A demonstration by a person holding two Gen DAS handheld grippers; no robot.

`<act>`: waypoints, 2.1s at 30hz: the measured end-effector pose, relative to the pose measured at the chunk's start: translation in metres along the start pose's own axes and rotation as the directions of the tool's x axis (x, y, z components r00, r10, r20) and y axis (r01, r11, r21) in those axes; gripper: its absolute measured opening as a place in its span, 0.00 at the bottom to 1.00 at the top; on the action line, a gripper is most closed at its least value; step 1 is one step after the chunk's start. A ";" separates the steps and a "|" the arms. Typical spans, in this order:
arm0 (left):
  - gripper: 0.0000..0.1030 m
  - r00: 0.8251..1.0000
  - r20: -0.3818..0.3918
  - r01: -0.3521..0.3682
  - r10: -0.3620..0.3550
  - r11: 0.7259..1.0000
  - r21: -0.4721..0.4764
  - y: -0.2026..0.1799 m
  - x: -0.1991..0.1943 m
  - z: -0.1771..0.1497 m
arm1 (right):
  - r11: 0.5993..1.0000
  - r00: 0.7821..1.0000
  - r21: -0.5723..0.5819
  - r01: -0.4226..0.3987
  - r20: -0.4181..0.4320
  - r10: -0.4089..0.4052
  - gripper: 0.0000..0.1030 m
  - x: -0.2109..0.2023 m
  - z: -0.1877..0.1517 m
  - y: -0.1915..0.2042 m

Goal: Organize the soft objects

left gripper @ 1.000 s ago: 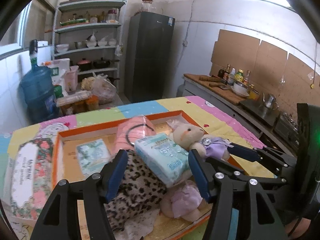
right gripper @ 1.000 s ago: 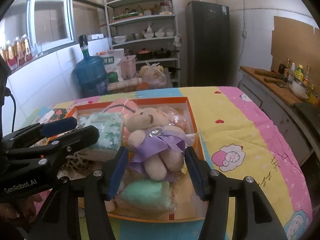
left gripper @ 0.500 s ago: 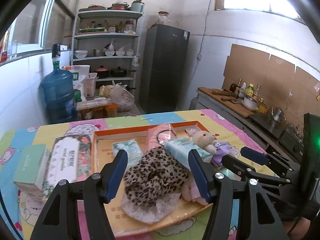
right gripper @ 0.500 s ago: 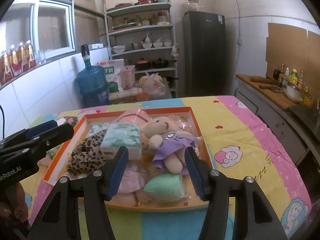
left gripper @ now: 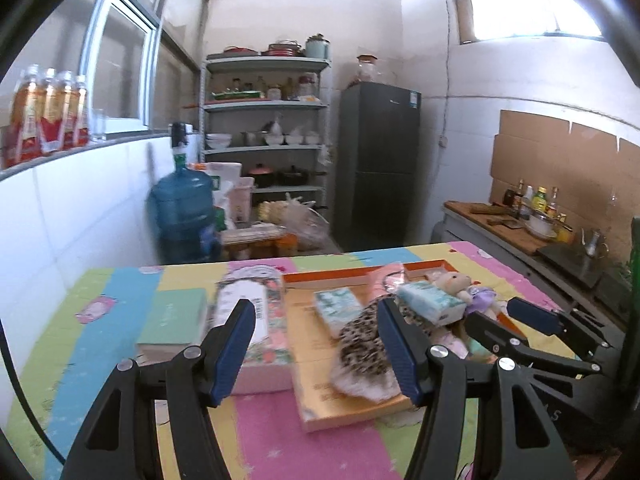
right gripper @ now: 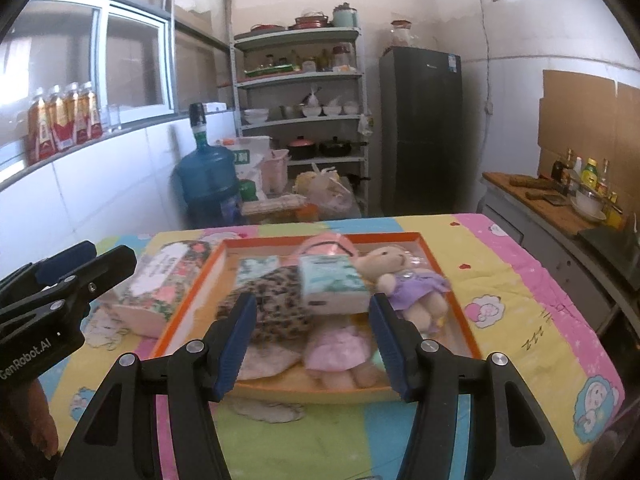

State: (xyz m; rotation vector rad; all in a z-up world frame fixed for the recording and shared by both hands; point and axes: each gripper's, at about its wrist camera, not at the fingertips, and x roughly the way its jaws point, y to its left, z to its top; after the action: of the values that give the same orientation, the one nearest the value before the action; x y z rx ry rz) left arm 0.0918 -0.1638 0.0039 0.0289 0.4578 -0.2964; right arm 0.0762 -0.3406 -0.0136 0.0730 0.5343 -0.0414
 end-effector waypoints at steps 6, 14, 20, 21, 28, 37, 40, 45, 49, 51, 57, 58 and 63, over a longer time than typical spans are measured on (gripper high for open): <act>0.61 0.998 0.001 -0.060 0.060 0.998 -0.032 0.024 -0.026 -0.013 | 1.000 0.999 -0.012 -0.017 0.031 0.018 0.59 -0.019 -0.004 0.029; 0.61 0.997 0.016 -0.069 0.070 0.995 -0.067 0.051 -0.059 -0.026 | 0.998 0.997 -0.050 -0.045 0.053 0.048 0.59 -0.043 -0.014 0.070; 0.61 0.994 0.028 -0.100 0.102 0.993 -0.066 0.059 -0.083 -0.036 | 0.998 0.997 -0.056 -0.026 0.077 0.031 0.59 -0.059 -0.022 0.091; 0.61 0.994 0.028 -0.104 0.106 0.992 -0.068 0.060 -0.087 -0.037 | 0.998 0.997 -0.055 -0.022 0.079 0.027 0.59 -0.061 -0.024 0.093; 0.61 0.992 0.041 -0.119 0.123 0.990 -0.082 0.064 -0.110 -0.047 | 0.999 0.995 -0.034 -0.006 0.095 0.009 0.59 -0.084 -0.035 0.103; 0.61 0.991 0.044 -0.123 0.127 0.989 -0.088 0.058 -0.132 -0.059 | 0.999 0.993 -0.044 0.019 0.113 -0.014 0.59 -0.113 -0.053 0.108; 0.61 0.992 0.046 -0.117 0.121 0.989 -0.085 0.052 -0.137 -0.063 | 0.998 0.992 -0.044 0.037 0.120 -0.032 0.59 -0.120 -0.059 0.105; 0.61 0.992 0.053 -0.114 0.118 0.990 -0.087 0.045 -0.145 -0.069 | 0.998 0.990 -0.040 0.052 0.133 -0.046 0.59 -0.134 -0.064 0.099; 0.61 0.990 0.060 -0.118 0.124 0.989 -0.088 0.045 -0.151 -0.070 | 0.998 0.988 -0.038 0.053 0.147 -0.046 0.59 -0.143 -0.067 0.096; 0.61 0.990 0.064 -0.123 0.129 0.989 -0.088 0.044 -0.154 -0.072 | 0.998 0.988 -0.035 0.048 0.150 -0.042 0.59 -0.146 -0.069 0.095; 0.61 0.988 0.067 -0.133 0.139 0.988 -0.082 0.042 -0.158 -0.073 | 0.999 0.988 -0.034 0.035 0.150 -0.030 0.59 -0.151 -0.073 0.096; 0.61 0.988 0.068 -0.133 0.139 0.988 -0.082 0.043 -0.158 -0.074 | 0.999 0.988 -0.035 0.035 0.150 -0.029 0.59 -0.151 -0.073 0.097; 0.61 0.988 0.069 -0.135 0.141 0.987 -0.083 0.043 -0.160 -0.074 | 0.999 0.988 -0.034 0.035 0.151 -0.029 0.59 -0.152 -0.074 0.097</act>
State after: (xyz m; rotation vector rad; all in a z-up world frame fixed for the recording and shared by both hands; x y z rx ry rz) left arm -0.0644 -0.0722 0.0058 -0.0261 0.3907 -0.1424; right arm -0.0862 -0.2349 0.0059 0.0251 0.3847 -0.0681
